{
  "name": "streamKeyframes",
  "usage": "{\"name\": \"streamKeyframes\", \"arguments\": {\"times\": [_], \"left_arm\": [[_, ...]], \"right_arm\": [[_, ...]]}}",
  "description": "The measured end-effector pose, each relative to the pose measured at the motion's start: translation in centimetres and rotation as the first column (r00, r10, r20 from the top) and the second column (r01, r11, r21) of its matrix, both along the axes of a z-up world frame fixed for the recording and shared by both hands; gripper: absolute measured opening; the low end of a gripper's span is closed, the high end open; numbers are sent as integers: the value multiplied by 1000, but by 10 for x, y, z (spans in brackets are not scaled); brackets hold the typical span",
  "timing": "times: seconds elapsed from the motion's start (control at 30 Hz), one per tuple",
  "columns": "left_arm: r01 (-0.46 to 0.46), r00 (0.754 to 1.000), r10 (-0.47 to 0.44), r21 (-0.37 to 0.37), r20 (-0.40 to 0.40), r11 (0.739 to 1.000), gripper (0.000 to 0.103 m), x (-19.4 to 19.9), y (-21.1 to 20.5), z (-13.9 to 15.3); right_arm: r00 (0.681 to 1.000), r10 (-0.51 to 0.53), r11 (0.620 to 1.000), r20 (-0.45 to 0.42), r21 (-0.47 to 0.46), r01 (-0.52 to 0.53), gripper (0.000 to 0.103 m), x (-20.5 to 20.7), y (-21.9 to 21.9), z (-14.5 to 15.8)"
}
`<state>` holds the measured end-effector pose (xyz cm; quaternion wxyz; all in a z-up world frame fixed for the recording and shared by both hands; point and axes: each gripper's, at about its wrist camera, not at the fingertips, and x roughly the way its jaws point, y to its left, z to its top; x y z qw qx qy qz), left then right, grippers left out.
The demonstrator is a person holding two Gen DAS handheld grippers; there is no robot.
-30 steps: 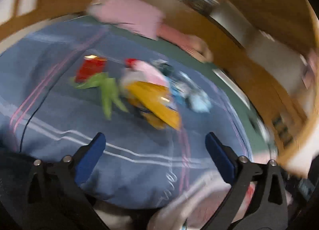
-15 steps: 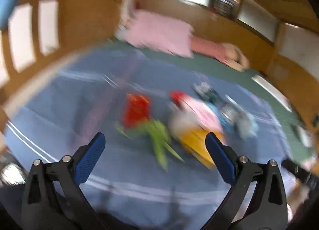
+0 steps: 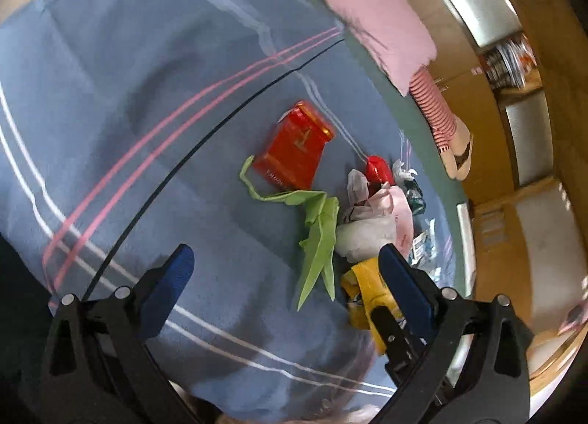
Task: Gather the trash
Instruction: 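Grasp the green folded paper with the left gripper while the right grasps the yellow chip bag, then carry the yellow chip bag over the white bag and open the right gripper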
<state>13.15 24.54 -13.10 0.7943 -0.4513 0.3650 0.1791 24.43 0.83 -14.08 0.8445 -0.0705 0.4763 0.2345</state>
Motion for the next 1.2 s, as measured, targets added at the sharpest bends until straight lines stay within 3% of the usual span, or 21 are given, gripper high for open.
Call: {"name": "streamKeyframes", "arguments": {"times": [0.03,0.07,0.17,0.33,0.5,0.6,0.7,0.73,0.77,0.9,0.97,1.03,1.07,1.1,1.2], "left_arm": [[17,1000,-17,21,-5,1000,100,5,-5,1],[26,1000,-26,33,-9,999,100,5,-7,1],[33,999,-30,72,-41,997,100,12,-12,-1],[51,996,-42,124,-73,991,100,22,-22,-3],[92,992,-69,242,-103,966,100,21,-37,7],[143,985,-99,339,-144,930,100,29,-50,11],[206,970,-119,459,-212,864,100,43,-67,10],[249,960,-145,496,-238,832,100,53,-72,9],[258,958,-153,498,-242,828,100,57,-71,9],[189,978,-134,404,-160,895,100,68,-59,5],[245,960,-179,336,-216,909,98,78,-56,-9],[279,944,-210,274,-254,920,70,79,-52,-21],[292,938,-233,224,-258,930,45,78,-50,-28],[306,932,-260,168,-252,937,28,76,-47,-35],[297,944,-278,92,-177,950,14,65,-41,-37]], "right_arm": [[1000,0,1000,0,17,0,38,-5,-3,1],[1000,6,999,3,40,-6,20,-9,-7,3],[999,-9,998,46,70,6,16,-33,-29,17],[996,-82,979,36,190,74,16,-65,-82,32],[986,-160,968,38,201,150,16,-77,-125,40],[981,-190,964,36,194,180,16,-80,-141,44],[977,-206,965,50,175,194,16,-83,-150,43],[978,-204,966,49,171,193,16,-84,-150,42],[978,-203,967,47,167,193,16,-85,-150,40],[980,-196,970,41,154,188,16,-83,-146,38],[981,-188,972,51,153,178,16,-83,-142,40],[982,-181,972,57,160,170,16,-83,-139,44],[982,-179,973,60,162,167,16,-84,-137,45],[982,-176,973,62,164,164,16,-85,-137,46],[983,-169,972,72,175,155,16,-87,-134,47]]}}
